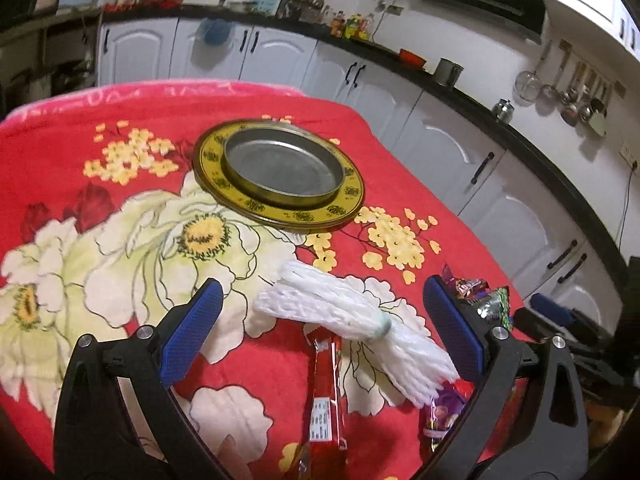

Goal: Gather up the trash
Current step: 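Grasp the white mesh bundle with the left tool while the right tool grasps the green snack bag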

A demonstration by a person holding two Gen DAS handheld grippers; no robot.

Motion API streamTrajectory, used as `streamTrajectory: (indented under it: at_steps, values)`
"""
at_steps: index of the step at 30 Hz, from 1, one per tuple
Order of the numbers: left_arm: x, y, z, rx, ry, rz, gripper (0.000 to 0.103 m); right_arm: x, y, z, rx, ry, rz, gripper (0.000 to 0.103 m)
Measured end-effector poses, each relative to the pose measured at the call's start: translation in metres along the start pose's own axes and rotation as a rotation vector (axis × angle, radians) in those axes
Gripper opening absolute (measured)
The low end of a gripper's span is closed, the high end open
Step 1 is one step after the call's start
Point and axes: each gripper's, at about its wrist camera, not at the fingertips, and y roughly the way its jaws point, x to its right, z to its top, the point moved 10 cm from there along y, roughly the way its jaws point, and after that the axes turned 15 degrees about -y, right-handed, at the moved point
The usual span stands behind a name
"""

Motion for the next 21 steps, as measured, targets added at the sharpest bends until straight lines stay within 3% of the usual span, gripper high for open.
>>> streamTrajectory:
  at_steps: [6, 12, 18, 21]
  values:
    - [-0.008, 0.013, -0.006, -0.048, -0.048, -0.001, 0.086, -0.001, 0.027, -0.002, -0.046, 0.008, 0.030, 0.059]
    - [-0.015, 0.021, -0.010, -0.088, -0.095, -0.016, 0.077, -0.005, 0.035, -0.001, -0.052, -0.005, 0.040, 0.039]
    - [-0.013, 0.023, -0.013, -0.106, -0.097, -0.034, 0.057, -0.007, 0.026, 0.000, -0.018, -0.004, 0.032, 0.023]
    - [-0.010, 0.021, -0.013, -0.105, -0.086, -0.042, 0.042, -0.008, 0.019, 0.000, 0.004, 0.001, 0.035, 0.016]
